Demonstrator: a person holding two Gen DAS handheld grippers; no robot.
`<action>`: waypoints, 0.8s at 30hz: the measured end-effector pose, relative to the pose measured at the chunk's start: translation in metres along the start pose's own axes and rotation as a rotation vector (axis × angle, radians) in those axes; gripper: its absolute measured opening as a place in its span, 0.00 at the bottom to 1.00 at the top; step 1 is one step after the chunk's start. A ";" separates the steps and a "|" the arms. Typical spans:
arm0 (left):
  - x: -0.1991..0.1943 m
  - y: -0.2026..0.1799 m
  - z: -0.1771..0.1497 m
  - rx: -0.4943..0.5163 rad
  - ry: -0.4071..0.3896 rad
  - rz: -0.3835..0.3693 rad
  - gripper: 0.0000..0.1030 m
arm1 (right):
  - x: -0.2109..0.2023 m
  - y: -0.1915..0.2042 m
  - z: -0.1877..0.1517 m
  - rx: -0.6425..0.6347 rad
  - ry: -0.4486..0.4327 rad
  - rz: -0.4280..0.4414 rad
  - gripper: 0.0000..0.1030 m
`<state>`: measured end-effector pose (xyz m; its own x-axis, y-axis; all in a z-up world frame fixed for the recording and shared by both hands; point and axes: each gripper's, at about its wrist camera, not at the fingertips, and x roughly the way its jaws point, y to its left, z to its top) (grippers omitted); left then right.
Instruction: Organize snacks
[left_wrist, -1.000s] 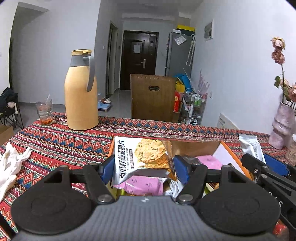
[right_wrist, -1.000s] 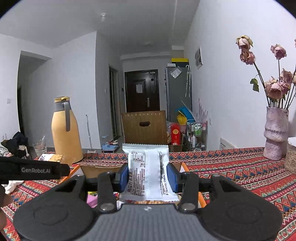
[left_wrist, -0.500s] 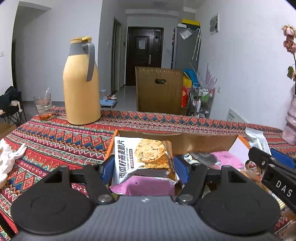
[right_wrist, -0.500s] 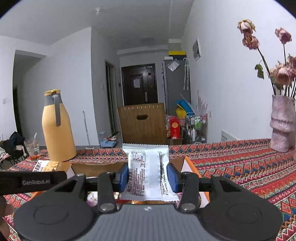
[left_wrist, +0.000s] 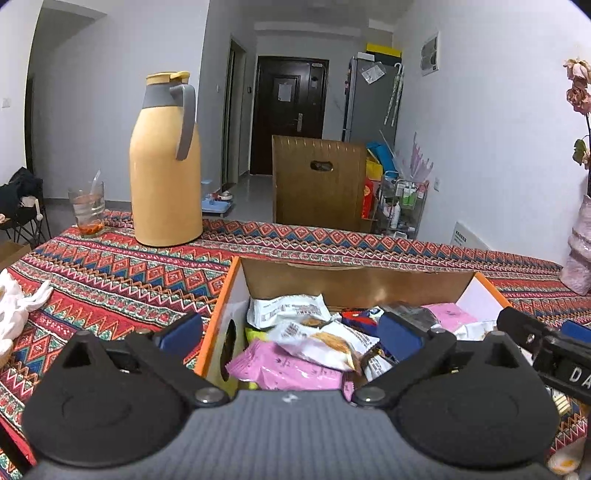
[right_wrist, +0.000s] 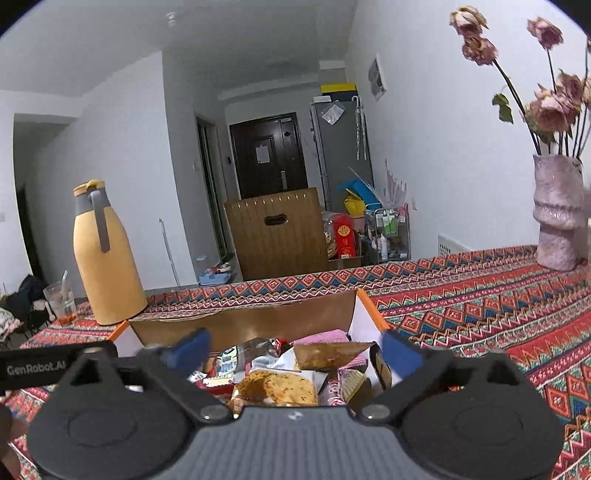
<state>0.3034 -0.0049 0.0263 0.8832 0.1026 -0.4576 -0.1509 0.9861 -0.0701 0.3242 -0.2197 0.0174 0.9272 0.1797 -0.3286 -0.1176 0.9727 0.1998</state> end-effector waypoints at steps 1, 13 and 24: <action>0.000 0.000 0.000 0.002 0.002 0.000 1.00 | 0.000 -0.001 0.000 0.004 0.003 -0.002 1.00; -0.013 -0.002 0.003 0.019 -0.029 -0.004 1.00 | -0.015 -0.002 0.007 -0.002 -0.034 -0.014 1.00; -0.070 0.000 -0.002 0.064 -0.089 -0.002 1.00 | -0.080 0.002 0.011 -0.031 -0.080 -0.021 1.00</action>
<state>0.2407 -0.0123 0.0565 0.9200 0.1087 -0.3765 -0.1224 0.9924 -0.0126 0.2542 -0.2336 0.0544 0.9549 0.1484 -0.2572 -0.1082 0.9805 0.1643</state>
